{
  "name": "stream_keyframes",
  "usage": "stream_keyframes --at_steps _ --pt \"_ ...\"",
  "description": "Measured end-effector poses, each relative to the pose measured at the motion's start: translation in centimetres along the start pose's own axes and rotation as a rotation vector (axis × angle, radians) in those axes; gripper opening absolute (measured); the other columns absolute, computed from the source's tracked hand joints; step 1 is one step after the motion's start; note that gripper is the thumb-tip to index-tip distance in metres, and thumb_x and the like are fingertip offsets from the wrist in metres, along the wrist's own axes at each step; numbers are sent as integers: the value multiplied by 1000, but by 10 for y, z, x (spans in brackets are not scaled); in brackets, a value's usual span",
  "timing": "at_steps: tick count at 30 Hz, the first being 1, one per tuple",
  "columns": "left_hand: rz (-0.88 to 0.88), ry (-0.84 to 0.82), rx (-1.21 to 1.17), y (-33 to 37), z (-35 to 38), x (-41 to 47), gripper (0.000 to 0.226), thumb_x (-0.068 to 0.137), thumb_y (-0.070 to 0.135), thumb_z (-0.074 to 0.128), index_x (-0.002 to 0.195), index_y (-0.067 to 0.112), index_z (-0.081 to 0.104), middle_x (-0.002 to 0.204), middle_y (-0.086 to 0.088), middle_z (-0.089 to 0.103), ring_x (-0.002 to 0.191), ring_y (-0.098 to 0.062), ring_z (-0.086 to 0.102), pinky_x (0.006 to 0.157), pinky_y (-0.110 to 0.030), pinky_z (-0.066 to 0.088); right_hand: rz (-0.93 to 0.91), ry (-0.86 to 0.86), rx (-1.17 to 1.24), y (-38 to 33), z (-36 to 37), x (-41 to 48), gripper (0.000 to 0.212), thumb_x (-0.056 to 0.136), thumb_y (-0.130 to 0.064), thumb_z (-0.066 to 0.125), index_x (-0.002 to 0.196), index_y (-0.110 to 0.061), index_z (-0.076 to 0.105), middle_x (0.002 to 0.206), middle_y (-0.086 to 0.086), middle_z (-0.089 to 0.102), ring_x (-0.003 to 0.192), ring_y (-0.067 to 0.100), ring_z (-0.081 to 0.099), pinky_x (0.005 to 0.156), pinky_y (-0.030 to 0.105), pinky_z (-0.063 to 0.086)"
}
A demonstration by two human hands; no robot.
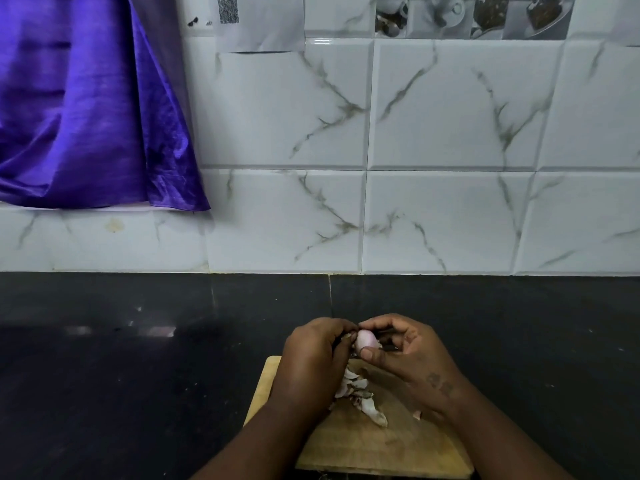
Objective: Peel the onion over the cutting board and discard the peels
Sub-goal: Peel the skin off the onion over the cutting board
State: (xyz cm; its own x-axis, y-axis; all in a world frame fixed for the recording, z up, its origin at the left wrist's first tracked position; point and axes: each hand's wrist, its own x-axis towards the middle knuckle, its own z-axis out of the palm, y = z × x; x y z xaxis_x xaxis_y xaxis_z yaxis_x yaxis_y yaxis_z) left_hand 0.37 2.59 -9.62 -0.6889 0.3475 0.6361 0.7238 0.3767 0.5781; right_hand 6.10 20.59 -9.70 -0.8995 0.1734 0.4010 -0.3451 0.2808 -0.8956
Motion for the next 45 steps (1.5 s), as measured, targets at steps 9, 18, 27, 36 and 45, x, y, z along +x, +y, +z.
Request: stream_keyframes --at_steps 9,18,27,36,45 --pt "-45 27 -62 -2 4 0 10 99 21 72 98 29 78 89 16 73 86 -3 68 72 -22 57 -17 5 41 0 5 -1 37 70 -20 91 104 -17 76 107 3 81 102 22 78 88 41 64" --pt "-181 19 -324 -8 12 1 20 104 15 64 95 33 69 94 8 72 89 -11 70 80 -41 63 -44 3 56 0 5 -1 36 75 -15 90 107 -20 75 111 -1 78 108 20 76 90 40 63" --pt "-72 35 -215 -3 9 0 22 104 12 62 95 31 67 93 12 68 91 -8 66 74 -23 55 52 -10 212 -4 7 -3 32 81 -18 81 111 -11 75 107 13 79 97 30 80 77 39 66" --pt "-88 49 -297 -7 9 1 30 102 7 66 118 31 75 110 16 76 106 -3 72 92 -36 63 23 54 164 -6 3 -1 34 81 -4 84 113 -11 74 110 5 80 104 21 78 83 29 64" --pt "205 86 61 -6 1 0 19 94 13 77 104 29 81 94 13 79 92 -2 69 77 -1 46 27 35 67 -9 1 -3 26 82 -19 84 107 -23 79 108 0 82 101 19 79 88 36 64"
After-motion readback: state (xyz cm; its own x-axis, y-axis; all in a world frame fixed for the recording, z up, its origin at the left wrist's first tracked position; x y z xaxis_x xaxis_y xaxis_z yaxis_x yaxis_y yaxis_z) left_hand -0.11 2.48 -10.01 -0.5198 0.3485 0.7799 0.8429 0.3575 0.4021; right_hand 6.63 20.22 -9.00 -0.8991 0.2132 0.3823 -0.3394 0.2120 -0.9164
